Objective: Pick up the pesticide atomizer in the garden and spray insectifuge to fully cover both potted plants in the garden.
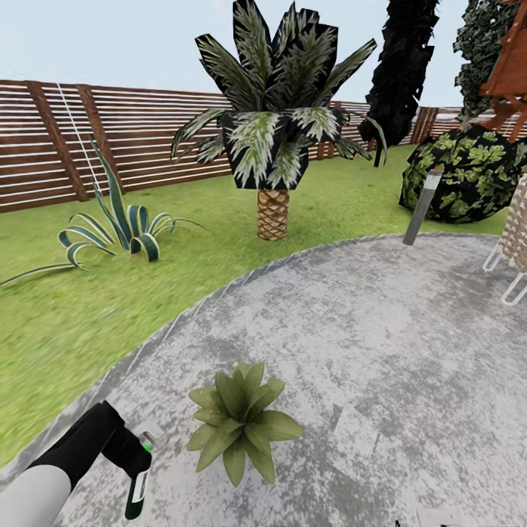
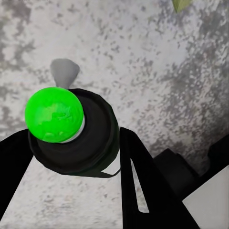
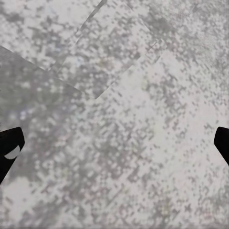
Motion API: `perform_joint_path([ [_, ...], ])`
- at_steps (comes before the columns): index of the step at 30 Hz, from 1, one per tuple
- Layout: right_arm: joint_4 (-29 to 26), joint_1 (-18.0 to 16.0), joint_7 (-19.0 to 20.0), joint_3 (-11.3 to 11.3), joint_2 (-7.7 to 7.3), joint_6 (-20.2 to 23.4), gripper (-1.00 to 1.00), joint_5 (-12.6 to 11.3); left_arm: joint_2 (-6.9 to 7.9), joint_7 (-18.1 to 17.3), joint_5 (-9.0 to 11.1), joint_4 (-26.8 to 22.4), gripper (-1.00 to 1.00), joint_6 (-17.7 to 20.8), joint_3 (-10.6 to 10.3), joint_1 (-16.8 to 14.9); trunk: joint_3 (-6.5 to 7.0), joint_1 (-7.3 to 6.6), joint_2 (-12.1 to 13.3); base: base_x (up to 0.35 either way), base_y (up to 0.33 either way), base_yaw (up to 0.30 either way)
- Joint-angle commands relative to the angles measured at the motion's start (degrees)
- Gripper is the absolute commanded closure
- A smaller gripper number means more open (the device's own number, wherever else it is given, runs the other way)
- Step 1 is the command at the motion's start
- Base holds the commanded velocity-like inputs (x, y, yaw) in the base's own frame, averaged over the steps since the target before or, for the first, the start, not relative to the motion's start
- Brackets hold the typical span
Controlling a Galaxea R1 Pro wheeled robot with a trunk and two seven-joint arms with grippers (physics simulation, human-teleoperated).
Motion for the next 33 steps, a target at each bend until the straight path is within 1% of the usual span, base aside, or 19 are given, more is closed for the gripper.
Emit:
perform_joint_path([
  [1, 0.07, -0.04, -0.12, -0.37, 0.03, -0.19, -1.0, 0.6, -0.08, -0.3, -0.14, -0.14, 1.0, 0.44, -0.19, 0.0, -0.08, -0.01, -0.02, 0.0, 0.001, 0.0],
  [7, 0.05, -0.05, -0.12, -0.41, 0.04, -0.19, -1.0, 0.59, -0.55, -0.3, 0.21, -0.25, 1.0, 0.41, -0.37, 0.05, -1.44, 1.31, -2.43, 0.0, 0.0, 0.0],
  [13, -0.02, -0.05, -0.12, -0.58, -0.04, -0.19, -1.0, 0.59, -0.58, -0.25, 0.23, -0.27, 1.0, 0.28, -0.26, 0.06, -3.06, 2.62, -4.83, 0.0, 0.0, 0.0],
  [14, -0.04, -0.05, -0.12, -1.43, -0.04, -0.19, -1.0, 0.59, -0.58, -0.2, 0.23, -0.26, 1.0, 0.06, -0.24, 0.06, -3.32, 2.84, -5.24, 0.0, 0.0, 0.0],
  [16, -0.16, -0.04, -0.02, -5.96, -0.1, -0.22, -1.0, 0.67, -0.51, -0.14, 0.26, 0.01, 1.0, -1.53, -0.21, 0.08, -3.73, 3.28, -6.04, 0.0, 0.0, 0.0],
  [18, -0.17, -0.04, 0.03, -7.38, -0.12, -0.26, -1.0, 0.74, -0.4, -0.13, 0.08, 0.4, 1.0, -2.25, -0.21, 0.32, -4.11, 3.72, -6.84, 0.0, 0.0, 0.0],
  [20, -0.13, -0.05, 0.1, -7.92, -0.1, -0.27, -1.0, 0.77, -0.03, -0.12, 0.02, 0.58, 1.0, -2.6, -0.12, 1.07, -4.47, 4.16, -7.64, 0.0, 0.0, 0.0],
  [21, -0.1, -0.05, 0.12, -7.99, -0.07, -0.28, -1.0, 0.81, 0.09, -0.12, 0.01, 0.57, 1.0, -2.66, -0.03, 1.22, -4.65, 4.38, -8.04, 0.0, 0.0, 0.0],
  [23, -0.06, -0.05, 0.15, -8.03, -0.06, -0.33, -1.0, 0.84, 0.13, -0.12, 0.12, 0.21, 1.0, -2.7, 0.02, 1.32, -4.65, 4.38, -8.04, 0.0, 0.0, 0.0],
  [30, 0.15, -0.05, 0.14, -7.98, 0.4, -0.28, -1.0, 0.94, -0.7, -0.32, 0.34, -0.53, 1.0, -2.13, -0.11, 0.29, -4.65, 4.38, -8.04, 0.0, 0.0, 0.004],
  [33, 0.12, -0.05, 0.14, -7.97, 0.39, -0.28, -1.0, 0.94, -0.7, -0.42, 0.33, -1.93, 1.0, -1.97, -0.14, 0.28, -4.65, 4.38, -8.04, 0.0, 0.0, 0.178],
])
